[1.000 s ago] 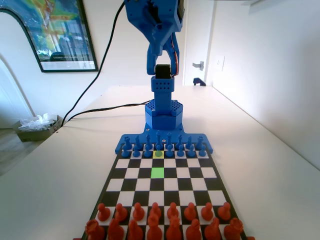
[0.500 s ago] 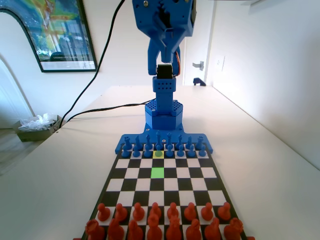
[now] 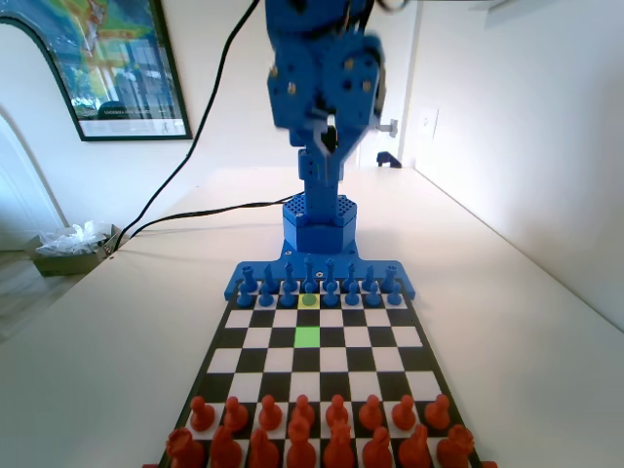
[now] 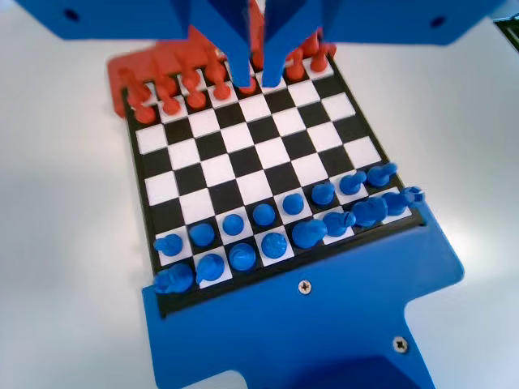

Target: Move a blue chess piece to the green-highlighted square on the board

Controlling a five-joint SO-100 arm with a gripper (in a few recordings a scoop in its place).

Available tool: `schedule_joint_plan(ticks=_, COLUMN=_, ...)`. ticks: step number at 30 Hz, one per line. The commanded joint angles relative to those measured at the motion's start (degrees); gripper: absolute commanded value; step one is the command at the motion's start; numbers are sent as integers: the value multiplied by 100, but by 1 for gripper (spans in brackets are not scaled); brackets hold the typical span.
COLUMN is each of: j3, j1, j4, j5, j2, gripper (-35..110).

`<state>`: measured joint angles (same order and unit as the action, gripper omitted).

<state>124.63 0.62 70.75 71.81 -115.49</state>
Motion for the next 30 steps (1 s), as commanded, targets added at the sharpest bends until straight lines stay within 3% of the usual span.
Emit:
schedule_joint_plan(ticks=1, j3=299, j1=141, j4=-396, j5=-9, j2=-105, gripper=5)
schedule_joint_plan(ticks=30, j3=2751, j1=316, j4=-3111, j5=-2637, j2=-70, gripper=7)
